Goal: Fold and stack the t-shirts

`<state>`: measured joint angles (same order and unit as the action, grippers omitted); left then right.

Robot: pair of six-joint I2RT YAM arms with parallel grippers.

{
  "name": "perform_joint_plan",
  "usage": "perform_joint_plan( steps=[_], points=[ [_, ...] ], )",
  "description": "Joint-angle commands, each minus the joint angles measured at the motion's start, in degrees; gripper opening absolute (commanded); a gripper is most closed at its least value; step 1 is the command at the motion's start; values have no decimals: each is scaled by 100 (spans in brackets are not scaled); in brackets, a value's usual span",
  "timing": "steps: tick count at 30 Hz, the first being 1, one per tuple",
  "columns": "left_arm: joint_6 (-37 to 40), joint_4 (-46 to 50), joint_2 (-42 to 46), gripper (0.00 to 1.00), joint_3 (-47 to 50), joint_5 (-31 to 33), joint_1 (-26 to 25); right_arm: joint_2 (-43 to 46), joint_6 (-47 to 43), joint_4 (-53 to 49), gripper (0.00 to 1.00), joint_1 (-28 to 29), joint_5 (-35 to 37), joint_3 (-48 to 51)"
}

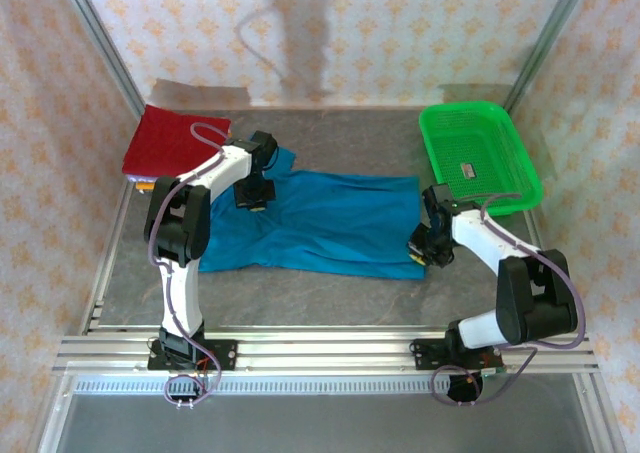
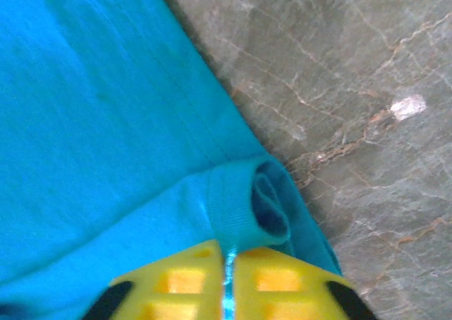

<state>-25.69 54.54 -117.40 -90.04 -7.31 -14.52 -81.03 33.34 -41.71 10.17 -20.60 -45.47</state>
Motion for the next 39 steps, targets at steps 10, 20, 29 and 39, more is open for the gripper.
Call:
perform_joint_plan(
  steps=[10,20,29,39],
  points=[
    [-6,115,-2,0,-14,79,46,-875,-93,-162,4,-35,757,-1006],
    [12,127,20,0,13,80,46,-1555,-58,-190,22,-37,1234,-1656],
    [-23,101,181,0,13,7,46,-343,-175,-508,39,111,902,-1411],
    [-45,42,1211,37,342,-43,46,-459,577,269,41,1217,228,-726]
  ],
)
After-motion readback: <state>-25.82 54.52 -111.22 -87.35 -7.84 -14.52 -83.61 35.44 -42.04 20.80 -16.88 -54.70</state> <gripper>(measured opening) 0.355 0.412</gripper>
